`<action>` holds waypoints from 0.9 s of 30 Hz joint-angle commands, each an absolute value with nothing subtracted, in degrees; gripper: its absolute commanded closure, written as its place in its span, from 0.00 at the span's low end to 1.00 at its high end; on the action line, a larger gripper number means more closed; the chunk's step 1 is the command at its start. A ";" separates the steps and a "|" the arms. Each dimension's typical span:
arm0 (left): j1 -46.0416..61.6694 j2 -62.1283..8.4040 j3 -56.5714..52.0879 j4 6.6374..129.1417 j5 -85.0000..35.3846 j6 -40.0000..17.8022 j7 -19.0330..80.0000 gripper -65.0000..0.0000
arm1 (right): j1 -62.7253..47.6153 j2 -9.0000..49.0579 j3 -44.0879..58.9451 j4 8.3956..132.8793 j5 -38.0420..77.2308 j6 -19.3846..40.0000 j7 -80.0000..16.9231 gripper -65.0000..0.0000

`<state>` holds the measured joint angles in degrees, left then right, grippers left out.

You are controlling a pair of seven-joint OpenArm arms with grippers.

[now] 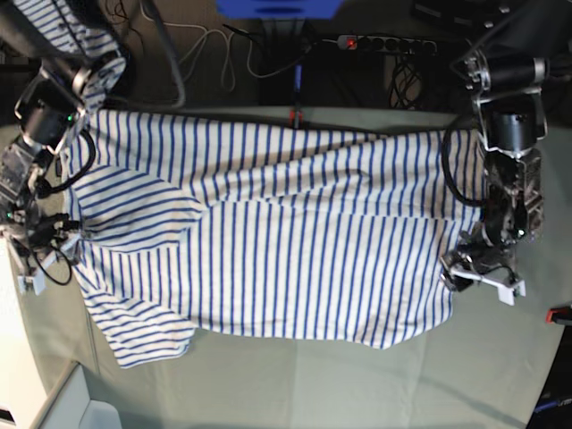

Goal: Layout the t-shirt on the table in an organized manner, then fold the t-shirt properly
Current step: 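Pull the folded edge taut with both grippers and lower it, then grasp the shirt's side edges with both grippers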

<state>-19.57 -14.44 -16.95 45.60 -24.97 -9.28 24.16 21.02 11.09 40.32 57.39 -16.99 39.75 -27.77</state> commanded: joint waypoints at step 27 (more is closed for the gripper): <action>-29.23 -14.99 3.82 23.16 -23.16 -9.63 4.62 0.49 | 24.22 15.87 34.86 33.54 -17.01 40.00 -5.05 0.52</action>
<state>-28.45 -15.20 3.60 22.92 -22.72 -8.80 2.28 23.27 15.25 34.96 32.99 -17.17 39.66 -5.04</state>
